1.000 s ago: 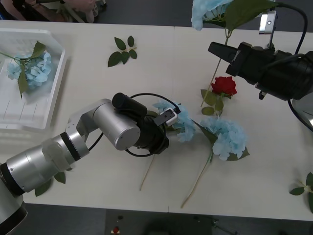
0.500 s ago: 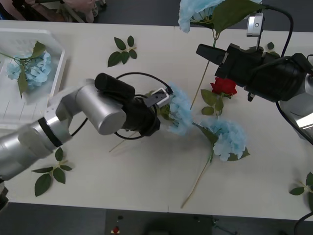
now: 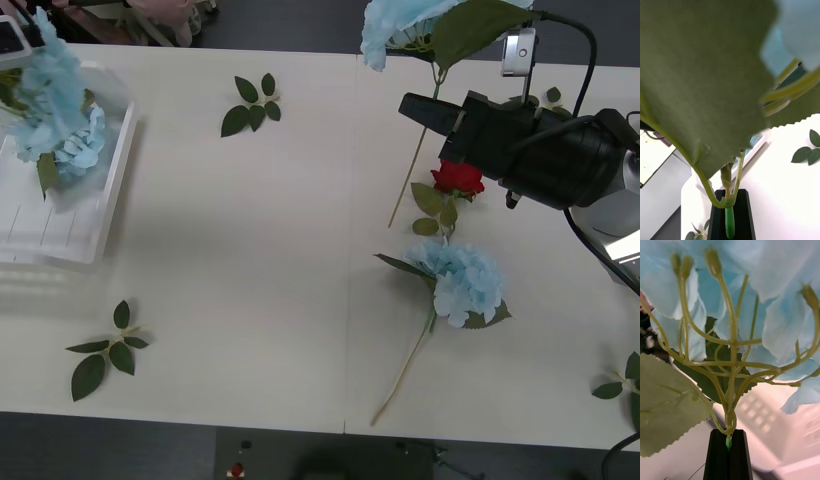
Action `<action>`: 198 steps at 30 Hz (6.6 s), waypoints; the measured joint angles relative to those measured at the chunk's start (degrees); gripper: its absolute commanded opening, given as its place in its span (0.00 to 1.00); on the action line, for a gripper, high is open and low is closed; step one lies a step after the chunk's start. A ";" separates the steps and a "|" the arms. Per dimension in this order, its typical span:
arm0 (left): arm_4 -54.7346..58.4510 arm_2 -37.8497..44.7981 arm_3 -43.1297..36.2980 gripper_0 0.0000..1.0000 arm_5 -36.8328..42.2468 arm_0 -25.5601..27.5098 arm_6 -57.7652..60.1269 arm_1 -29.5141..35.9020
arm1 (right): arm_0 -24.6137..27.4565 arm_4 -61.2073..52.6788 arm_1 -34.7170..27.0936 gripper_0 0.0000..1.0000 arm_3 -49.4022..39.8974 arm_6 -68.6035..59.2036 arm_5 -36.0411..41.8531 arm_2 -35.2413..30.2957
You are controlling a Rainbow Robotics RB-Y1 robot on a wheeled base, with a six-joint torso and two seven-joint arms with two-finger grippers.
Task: Put the red flowers into the right box and the blue flowers into the left box
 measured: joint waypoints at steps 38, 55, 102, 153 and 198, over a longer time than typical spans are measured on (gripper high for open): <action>14.44 -0.89 16.58 1.00 -30.08 6.56 -10.21 -13.51 | -7.15 -4.90 -5.24 0.00 0.02 -0.24 -2.99 11.40; 46.85 20.83 10.75 1.00 -8.08 13.11 -10.21 -40.84 | -7.15 -0.28 0.42 0.00 0.02 -0.23 -4.68 11.40; 48.03 -10.97 3.03 0.00 -49.04 10.43 -10.15 -39.95 | -7.15 1.24 1.38 0.00 0.02 -0.23 -6.08 11.40; 29.08 -1.61 40.05 0.06 -19.52 7.12 -32.13 2.47 | -13.42 27.99 -31.53 0.82 -12.78 -73.46 -5.53 30.19; 52.25 13.16 14.51 1.00 -14.79 7.67 -4.47 -34.36 | -26.29 82.13 -0.92 0.82 22.96 -80.31 22.12 32.00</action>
